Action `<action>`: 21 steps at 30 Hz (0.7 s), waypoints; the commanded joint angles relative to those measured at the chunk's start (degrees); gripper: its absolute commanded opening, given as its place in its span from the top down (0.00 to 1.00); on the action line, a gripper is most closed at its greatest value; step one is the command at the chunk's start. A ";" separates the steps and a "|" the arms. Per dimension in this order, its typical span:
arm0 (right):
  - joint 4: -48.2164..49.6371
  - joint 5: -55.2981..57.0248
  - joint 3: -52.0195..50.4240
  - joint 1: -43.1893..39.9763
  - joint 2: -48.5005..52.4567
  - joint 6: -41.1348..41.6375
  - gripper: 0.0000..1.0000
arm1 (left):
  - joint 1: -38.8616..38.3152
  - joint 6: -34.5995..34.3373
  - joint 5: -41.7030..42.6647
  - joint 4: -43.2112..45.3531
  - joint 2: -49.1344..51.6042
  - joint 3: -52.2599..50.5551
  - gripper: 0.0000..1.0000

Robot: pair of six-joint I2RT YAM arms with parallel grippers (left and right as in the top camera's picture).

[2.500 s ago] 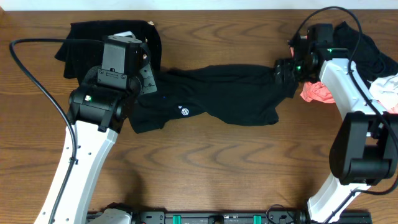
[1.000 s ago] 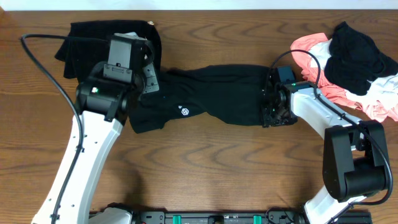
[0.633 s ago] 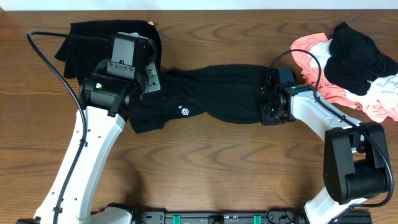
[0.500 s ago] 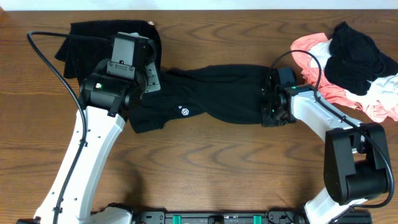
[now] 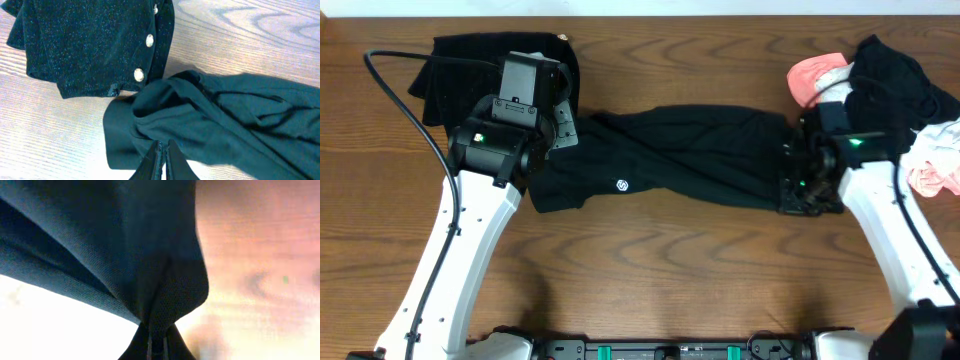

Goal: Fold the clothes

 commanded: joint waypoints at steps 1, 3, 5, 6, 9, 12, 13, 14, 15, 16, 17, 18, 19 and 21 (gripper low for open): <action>-2.91 1.20 0.20 -1.99 -0.31 -0.04 0.99 | 0.09 -0.48 -0.46 -0.61 0.22 -0.52 0.94; -4.46 1.29 -0.11 -2.25 -0.20 -1.01 0.99 | 0.09 -0.48 -0.44 -1.68 0.22 -0.52 0.94; -5.01 2.36 -0.44 -2.27 -0.20 -0.98 0.99 | 0.09 -0.48 -0.44 -3.78 0.22 -0.52 0.94; -4.92 2.73 -0.57 -2.29 -0.20 -0.98 0.99 | 0.09 -0.48 -0.44 -5.03 0.22 -0.52 0.94; -4.04 2.95 -0.63 -2.29 -0.20 -0.98 0.99 | 0.09 -0.48 -0.04 -8.61 0.28 -0.70 0.94; -2.84 2.93 -0.63 -2.27 -0.20 -0.96 0.99 | 0.09 -0.24 3.54 -8.57 0.66 -1.97 0.94; -2.51 2.93 -0.63 -2.29 -0.20 -0.96 0.99 | 0.09 -0.24 4.37 -7.89 0.98 -2.51 0.94; -2.19 2.93 -0.63 -2.29 -0.20 -0.98 0.99 | 0.09 -0.22 4.96 -6.82 1.49 -3.28 0.93; -2.03 2.93 -0.63 -2.29 -0.20 -0.98 0.99 | 0.09 -0.24 5.03 -5.70 2.05 -3.98 0.89; -1.90 2.93 -0.63 -2.27 -0.20 -0.98 0.99 | 0.09 -0.24 5.18 -4.42 2.73 -4.66 0.83; -1.77 2.93 -0.63 -2.27 -0.20 -0.98 0.99 | 0.09 -0.24 5.22 -2.99 3.74 -5.20 0.72; -1.73 2.93 -0.63 -2.27 -0.20 -0.98 0.99 | 0.09 -0.24 5.22 -2.21 4.63 -5.31 0.65; -1.70 2.93 -0.63 -2.27 -0.20 -1.01 0.99 | 0.09 -0.24 5.25 -1.20 6.05 -5.29 0.58; -1.60 2.95 -0.63 -2.27 -0.20 -1.22 0.99 | 0.15 -0.24 5.40 0.57 8.35 -5.29 0.51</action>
